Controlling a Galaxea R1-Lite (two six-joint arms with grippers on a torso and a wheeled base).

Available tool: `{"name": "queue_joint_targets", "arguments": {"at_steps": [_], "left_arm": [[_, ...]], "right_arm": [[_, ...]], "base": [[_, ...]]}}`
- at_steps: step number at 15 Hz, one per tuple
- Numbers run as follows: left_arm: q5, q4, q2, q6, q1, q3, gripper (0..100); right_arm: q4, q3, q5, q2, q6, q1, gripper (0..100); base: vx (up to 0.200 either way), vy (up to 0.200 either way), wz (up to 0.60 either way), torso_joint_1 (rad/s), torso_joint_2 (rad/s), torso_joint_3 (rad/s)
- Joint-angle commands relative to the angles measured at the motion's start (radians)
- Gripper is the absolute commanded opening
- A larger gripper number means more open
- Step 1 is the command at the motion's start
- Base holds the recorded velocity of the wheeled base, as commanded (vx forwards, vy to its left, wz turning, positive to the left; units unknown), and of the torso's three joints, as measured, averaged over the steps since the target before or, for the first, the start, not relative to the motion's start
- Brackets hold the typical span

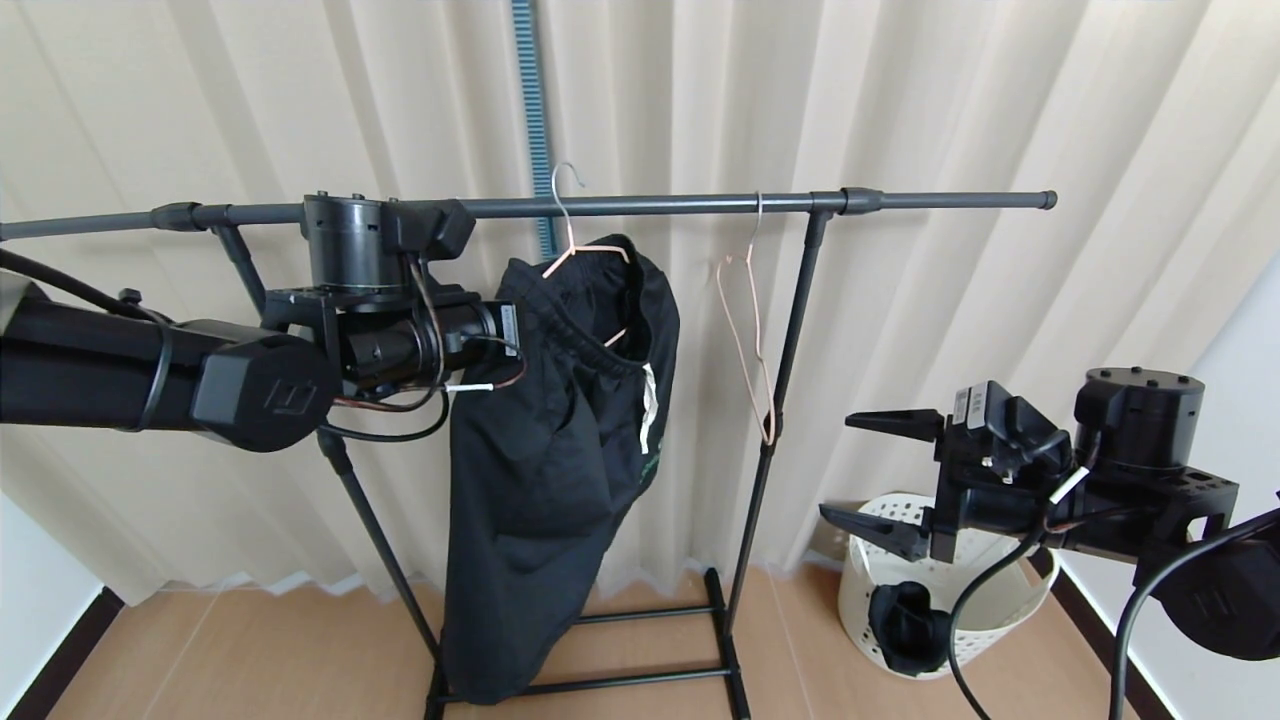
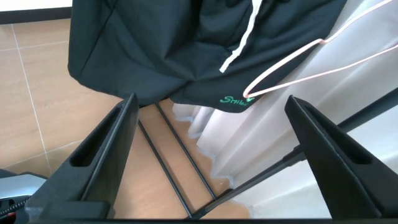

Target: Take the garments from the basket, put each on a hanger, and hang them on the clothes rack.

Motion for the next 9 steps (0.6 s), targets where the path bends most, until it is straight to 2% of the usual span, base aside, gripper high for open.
{"name": "queue_joint_targets", "arguments": {"at_steps": [1, 9], "left_arm": [[0.0, -0.013, 0.03, -0.001, 0.001, -0.007, 0], [0.0, -0.083, 0.097, -0.037, 0.009, -0.053, 0]], "right_arm": [[0.0, 0.001, 0.0, 0.004, -0.001, 0.001, 100], [0.0, 0.002, 0.0, 0.005, -0.001, 0.001, 100]], "base": [[0.0, 0.0, 0.0, 0.0, 0.0, 0.0], [0.0, 0.0, 0.0, 0.0, 0.0, 0.0]]}}
